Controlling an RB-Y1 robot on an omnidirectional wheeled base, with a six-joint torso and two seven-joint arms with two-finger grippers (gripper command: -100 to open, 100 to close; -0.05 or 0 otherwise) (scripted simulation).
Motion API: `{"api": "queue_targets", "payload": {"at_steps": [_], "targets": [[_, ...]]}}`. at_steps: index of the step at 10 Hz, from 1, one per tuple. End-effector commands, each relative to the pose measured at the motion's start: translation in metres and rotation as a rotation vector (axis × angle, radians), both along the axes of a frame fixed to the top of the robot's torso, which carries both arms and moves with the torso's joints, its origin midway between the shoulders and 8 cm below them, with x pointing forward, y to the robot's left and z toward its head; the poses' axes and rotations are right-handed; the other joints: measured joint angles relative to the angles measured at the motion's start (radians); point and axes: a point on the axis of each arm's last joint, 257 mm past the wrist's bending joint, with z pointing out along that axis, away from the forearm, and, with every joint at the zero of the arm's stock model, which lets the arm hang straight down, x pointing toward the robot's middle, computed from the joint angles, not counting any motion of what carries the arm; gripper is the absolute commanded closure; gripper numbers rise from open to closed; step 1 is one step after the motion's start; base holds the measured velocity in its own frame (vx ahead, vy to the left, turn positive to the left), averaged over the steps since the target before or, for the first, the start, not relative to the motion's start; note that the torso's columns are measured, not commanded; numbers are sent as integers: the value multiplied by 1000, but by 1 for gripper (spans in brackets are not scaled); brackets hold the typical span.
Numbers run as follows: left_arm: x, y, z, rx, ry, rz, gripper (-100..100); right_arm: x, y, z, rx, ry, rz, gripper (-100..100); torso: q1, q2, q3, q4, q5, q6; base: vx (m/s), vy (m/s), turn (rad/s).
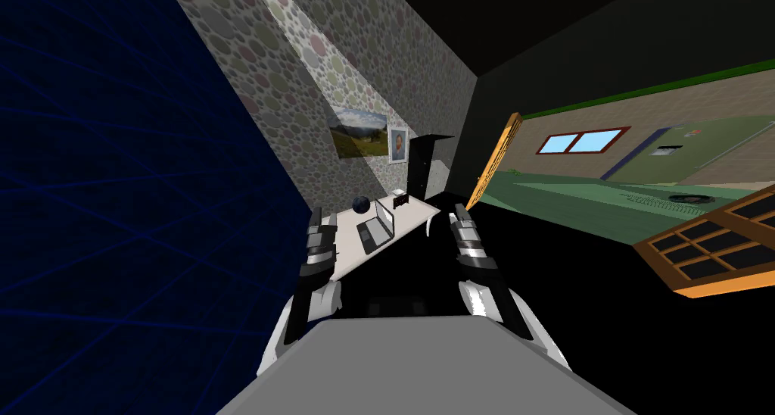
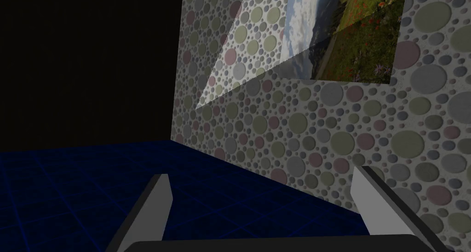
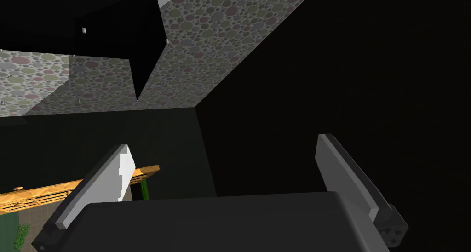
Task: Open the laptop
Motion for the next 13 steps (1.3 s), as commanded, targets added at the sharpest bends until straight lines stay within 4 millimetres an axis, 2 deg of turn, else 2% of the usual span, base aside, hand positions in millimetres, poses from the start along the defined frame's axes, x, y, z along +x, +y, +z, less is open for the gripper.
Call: {"api": "queue_targets", "payload": {"at_steps": [1,9,10,11,13], "targets": [[0,0,0,0,0,0,0,0,0,0,0,0,0,0,0,40,-82,41,0,0,0,0,0],[0,0,0,0,0,0,0,0,0,0,0,0,0,0,0,618,-1234,617,0,0,0,0,0],[2,-1,-4,30,16,-18,-100,0,0,0,0,0,0,0,0,691,-1382,691,0,0,21,-20,5],[4,0,-7,46,30,-28,-100,0,0,0,0,0,0,0,-1,724,-1451,724,0,0,26,-56,10],[8,7,-17,64,63,-42,-100,0,0,0,0,0,0,0,-2,735,-1476,736,-1,0,57,-81,12]]}}
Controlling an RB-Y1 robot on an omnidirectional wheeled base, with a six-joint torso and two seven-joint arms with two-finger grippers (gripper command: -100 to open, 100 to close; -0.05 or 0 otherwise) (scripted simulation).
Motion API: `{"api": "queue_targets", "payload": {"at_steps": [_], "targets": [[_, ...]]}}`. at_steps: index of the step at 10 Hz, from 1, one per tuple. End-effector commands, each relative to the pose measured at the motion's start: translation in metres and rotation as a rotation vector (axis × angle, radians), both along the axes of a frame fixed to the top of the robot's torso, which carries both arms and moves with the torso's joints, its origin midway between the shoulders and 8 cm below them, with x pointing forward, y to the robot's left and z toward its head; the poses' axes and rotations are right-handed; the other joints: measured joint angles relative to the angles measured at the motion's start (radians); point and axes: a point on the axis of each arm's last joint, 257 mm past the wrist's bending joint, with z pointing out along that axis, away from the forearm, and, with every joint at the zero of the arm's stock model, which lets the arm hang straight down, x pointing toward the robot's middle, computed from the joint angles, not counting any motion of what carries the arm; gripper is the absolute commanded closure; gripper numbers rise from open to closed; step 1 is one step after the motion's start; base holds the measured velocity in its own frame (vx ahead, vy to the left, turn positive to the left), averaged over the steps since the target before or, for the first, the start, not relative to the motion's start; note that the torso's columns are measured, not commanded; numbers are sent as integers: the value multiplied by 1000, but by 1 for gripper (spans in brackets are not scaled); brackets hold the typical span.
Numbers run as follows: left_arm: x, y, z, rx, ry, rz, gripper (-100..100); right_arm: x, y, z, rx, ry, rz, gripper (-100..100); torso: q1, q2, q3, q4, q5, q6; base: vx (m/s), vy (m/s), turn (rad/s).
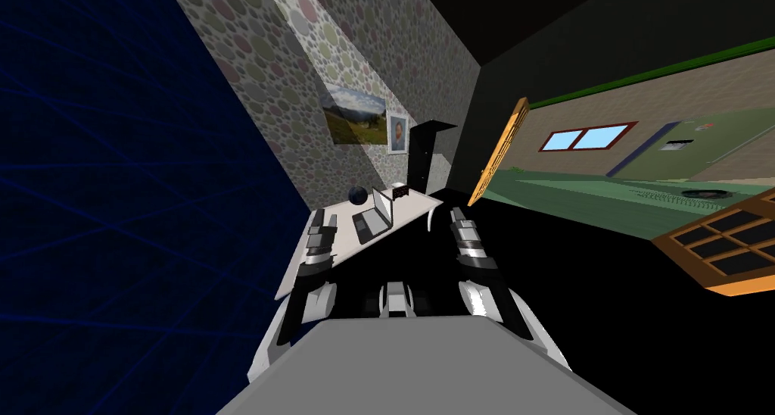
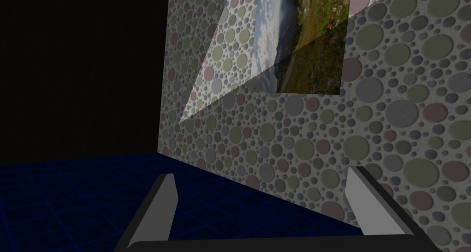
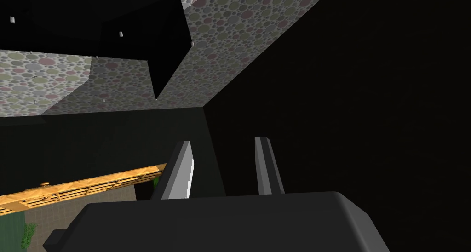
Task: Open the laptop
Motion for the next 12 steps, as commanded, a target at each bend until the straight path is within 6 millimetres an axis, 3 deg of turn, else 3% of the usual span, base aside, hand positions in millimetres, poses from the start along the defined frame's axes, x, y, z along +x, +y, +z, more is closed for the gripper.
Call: {"api": "queue_targets", "payload": {"at_steps": [1,5,11,12], "targets": [[5,11,-12,13,46,-13,-100,0,0,0,0,0,0,0,0,0,-1,1,0,0,87,-111,16],[13,49,-34,-42,123,5,-100,0,0,0,0,0,0,0,1,1,-1,1,0,0,108,-147,21],[12,134,-72,-219,229,83,-100,0,0,0,0,0,0,0,0,3,0,2,0,0,144,-217,31],[11,135,-72,-232,227,79,-100,0,0,0,0,0,0,0,0,1,-1,1,0,0,133,-153,19]]}}
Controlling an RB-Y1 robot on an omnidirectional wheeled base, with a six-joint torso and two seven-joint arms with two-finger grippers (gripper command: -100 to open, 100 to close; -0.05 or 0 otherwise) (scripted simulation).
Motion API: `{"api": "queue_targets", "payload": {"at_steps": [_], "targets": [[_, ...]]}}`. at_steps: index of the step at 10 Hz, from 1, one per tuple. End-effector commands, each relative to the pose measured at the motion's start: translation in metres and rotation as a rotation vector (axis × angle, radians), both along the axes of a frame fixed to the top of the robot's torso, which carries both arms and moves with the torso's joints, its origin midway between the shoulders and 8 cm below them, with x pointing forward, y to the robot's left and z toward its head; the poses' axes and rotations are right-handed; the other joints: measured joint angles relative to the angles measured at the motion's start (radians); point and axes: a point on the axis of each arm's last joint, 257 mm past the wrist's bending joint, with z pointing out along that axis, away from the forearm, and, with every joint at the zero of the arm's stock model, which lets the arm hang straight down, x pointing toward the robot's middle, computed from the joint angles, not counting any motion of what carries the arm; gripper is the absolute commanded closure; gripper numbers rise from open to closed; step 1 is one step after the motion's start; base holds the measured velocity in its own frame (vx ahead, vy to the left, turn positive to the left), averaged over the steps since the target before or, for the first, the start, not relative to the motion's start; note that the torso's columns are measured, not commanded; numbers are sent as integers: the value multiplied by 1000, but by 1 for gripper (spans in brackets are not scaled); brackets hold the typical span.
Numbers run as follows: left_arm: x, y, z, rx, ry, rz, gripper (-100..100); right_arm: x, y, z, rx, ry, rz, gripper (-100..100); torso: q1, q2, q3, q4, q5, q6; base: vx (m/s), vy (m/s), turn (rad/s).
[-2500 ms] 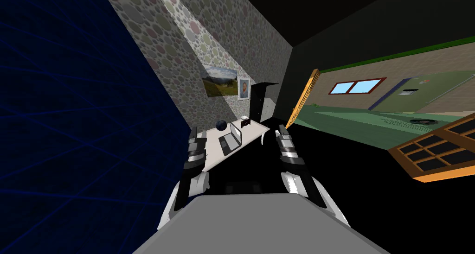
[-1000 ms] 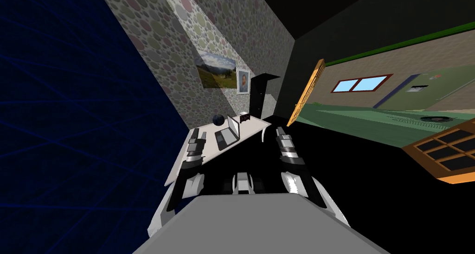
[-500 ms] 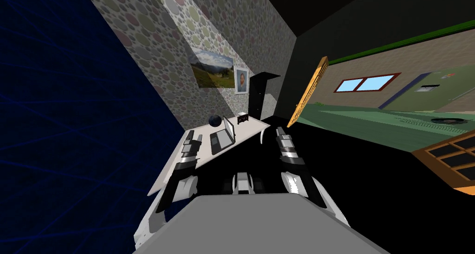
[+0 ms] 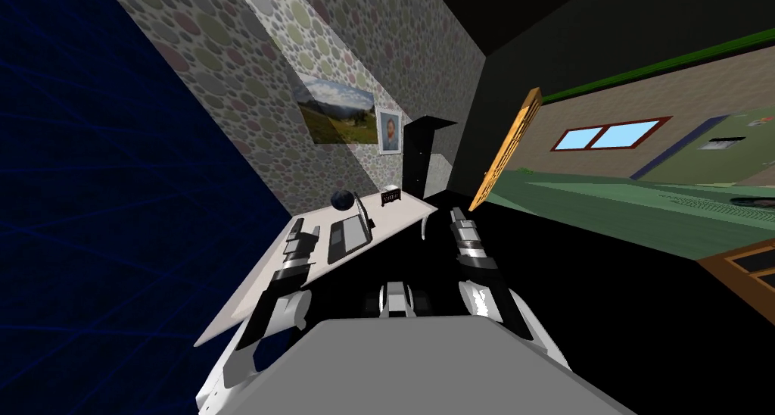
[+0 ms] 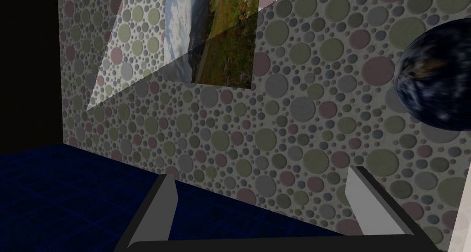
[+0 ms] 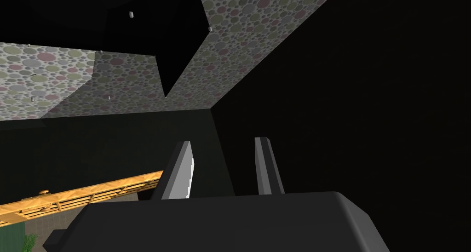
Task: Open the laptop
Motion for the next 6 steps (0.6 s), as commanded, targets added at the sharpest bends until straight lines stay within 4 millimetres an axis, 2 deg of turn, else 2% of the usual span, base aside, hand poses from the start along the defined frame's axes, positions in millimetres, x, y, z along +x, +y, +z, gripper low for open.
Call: {"api": "queue_targets", "payload": {"at_steps": [1,2,3,5,6], "targets": [[-4,24,-13,-74,24,27,-100,0,0,0,0,0,0,0,6,3,1,0,2,0,89,-128,9],[-7,40,-19,-107,39,47,-100,0,0,0,0,0,0,0,6,5,3,1,2,0,124,-161,29],[-7,40,-19,-114,37,46,-100,0,0,0,0,0,0,0,3,3,2,1,1,0,89,-140,20],[-15,72,-34,-187,63,88,-100,0,0,0,0,0,0,0,1,3,2,1,1,0,92,-172,27],[-15,73,-34,-198,60,85,-100,0,0,0,0,0,0,0,-2,0,0,0,0,0,101,-184,17]]}}
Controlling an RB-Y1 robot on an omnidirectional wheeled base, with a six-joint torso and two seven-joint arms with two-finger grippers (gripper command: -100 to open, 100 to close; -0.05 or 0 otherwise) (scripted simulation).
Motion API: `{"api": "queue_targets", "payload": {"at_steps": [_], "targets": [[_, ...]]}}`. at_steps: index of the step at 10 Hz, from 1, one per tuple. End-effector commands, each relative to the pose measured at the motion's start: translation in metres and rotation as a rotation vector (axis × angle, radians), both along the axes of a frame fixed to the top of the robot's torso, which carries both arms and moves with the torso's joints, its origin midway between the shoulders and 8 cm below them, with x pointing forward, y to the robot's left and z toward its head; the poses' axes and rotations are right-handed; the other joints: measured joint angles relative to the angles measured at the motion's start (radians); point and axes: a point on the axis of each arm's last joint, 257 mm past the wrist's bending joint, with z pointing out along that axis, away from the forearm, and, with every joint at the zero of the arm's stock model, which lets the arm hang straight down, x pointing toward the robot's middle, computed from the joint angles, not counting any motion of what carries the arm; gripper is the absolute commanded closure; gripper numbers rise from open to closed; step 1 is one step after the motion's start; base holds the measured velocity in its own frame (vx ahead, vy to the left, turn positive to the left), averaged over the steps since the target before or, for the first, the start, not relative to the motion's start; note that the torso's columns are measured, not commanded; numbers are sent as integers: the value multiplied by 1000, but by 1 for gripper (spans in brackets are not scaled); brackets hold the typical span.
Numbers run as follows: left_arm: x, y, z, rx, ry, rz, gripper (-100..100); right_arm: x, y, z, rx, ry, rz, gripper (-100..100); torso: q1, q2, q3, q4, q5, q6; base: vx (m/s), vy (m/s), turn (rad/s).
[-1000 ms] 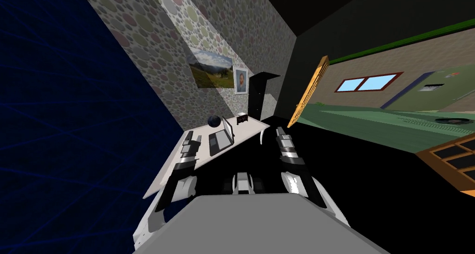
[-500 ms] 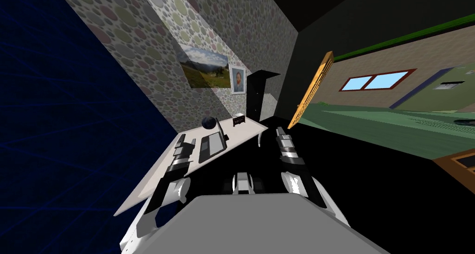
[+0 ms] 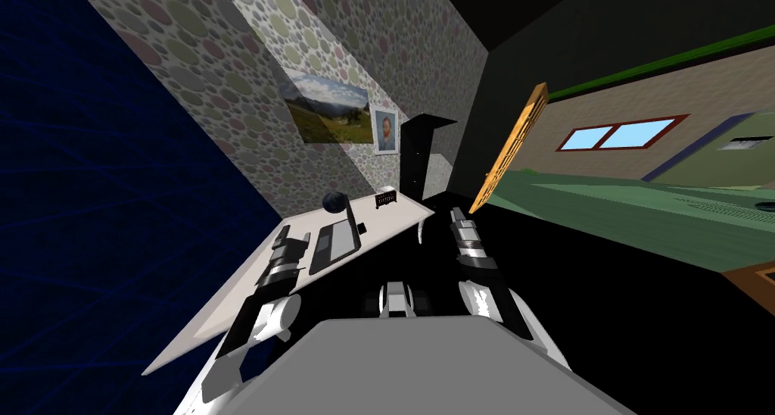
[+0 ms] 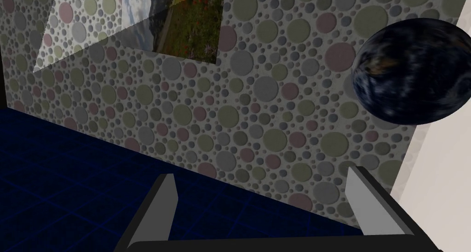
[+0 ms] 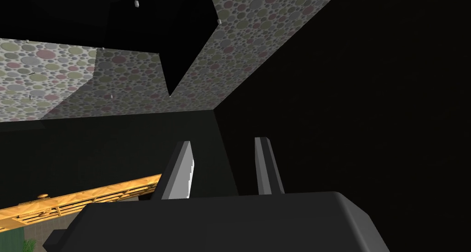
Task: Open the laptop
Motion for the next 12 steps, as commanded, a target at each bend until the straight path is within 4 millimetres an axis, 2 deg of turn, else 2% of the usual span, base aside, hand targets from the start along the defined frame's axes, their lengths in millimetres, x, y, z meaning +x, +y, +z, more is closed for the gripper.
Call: {"api": "queue_targets", "payload": {"at_steps": [1,2,3,5,6,8,9,11,12], "targets": [[-9,27,-12,-77,16,32,-100,0,0,0,0,0,0,0,2,0,0,0,0,0,107,-158,21],[-14,43,-19,-109,30,55,-100,0,0,0,0,0,0,0,5,0,0,0,1,0,148,-214,29],[-15,43,-19,-121,26,53,-100,0,0,0,0,0,0,0,2,-1,-1,0,1,0,109,-168,18],[-28,76,-35,-200,45,98,-100,0,0,0,0,0,0,0,5,3,2,1,1,0,115,-178,27],[-28,76,-35,-208,41,96,-100,0,0,0,0,0,0,0,2,1,0,0,1,0,105,-158,22],[-43,108,-50,-290,55,142,-100,0,0,0,0,0,0,0,5,3,1,1,1,0,123,-178,27],[-43,108,-50,-298,51,141,-100,0,0,0,0,0,0,0,2,-1,-1,0,0,0,105,-160,21],[-61,139,-64,-377,59,187,-100,0,0,0,0,0,0,0,4,3,2,1,1,0,111,-173,21],[-61,139,-64,-387,54,185,-100,0,0,0,0,0,0,0,3,0,0,0,1,0,95,-159,21]]}}
